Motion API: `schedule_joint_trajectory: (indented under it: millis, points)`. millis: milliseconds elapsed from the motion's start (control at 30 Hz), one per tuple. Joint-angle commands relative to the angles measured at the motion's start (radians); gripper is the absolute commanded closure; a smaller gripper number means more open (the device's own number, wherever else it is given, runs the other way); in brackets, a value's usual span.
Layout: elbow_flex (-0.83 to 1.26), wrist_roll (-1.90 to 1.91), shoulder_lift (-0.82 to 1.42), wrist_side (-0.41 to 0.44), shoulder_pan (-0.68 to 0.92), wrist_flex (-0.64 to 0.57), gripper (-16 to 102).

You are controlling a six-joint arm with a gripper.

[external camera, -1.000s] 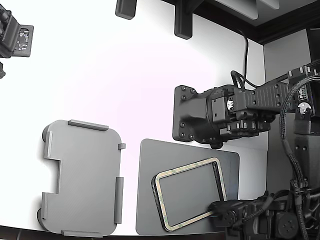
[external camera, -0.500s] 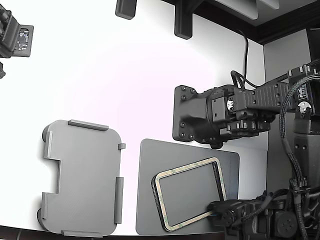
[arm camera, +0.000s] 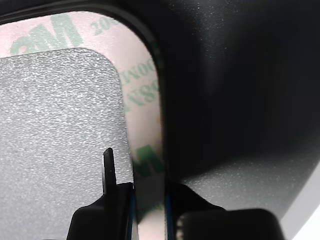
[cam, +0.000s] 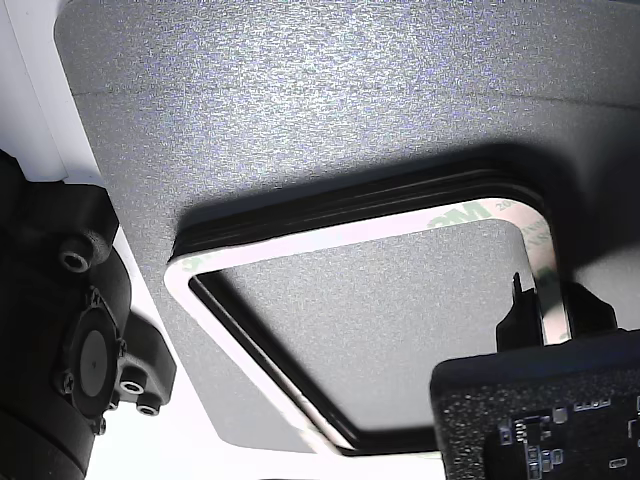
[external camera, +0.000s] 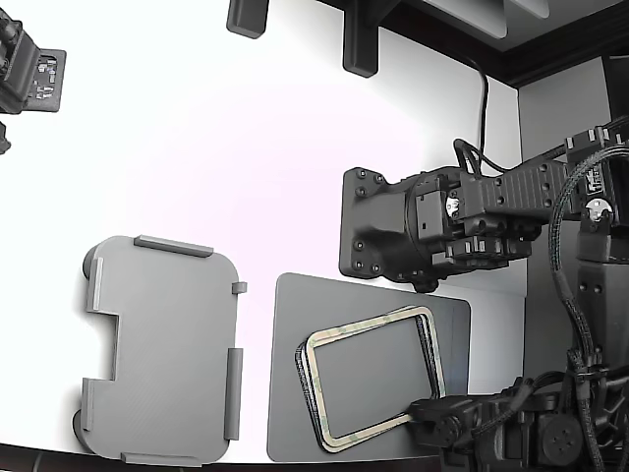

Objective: Grab top frame and put it into gray box.

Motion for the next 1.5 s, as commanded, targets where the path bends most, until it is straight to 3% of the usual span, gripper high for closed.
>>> schedule_joint_trajectory:
  millis: [0, 33, 300, 500, 733, 933, 1167, 1300, 1467]
  points:
    - [-0.018, 0.006, 0.029, -0.006, -0.009, -0.006, 92]
    - [-0.023, 0.009, 0.029, -0.011, -0.009, -0.008, 96]
    - [-0.14, 0.003, 0.026, -0.018, -0.012, 0.091, 97]
    - [-0.213, 0.058, 0.035, 0.055, -0.031, 0.152, 97]
    - [-0.331, 0.666, 0.057, 0.169, -0.124, 0.172, 97]
    - [-0.465, 1.089, 0.026, 0.29, -0.23, 0.282, 97]
    - [-0.54, 1.517, 0.061, 0.293, -0.42, 0.282, 97]
    - [-0.594, 1.987, 0.063, 0.396, -0.499, 0.282, 97]
    - [-0.607, 2.224, 0.072, 0.489, -0.584, 0.282, 97]
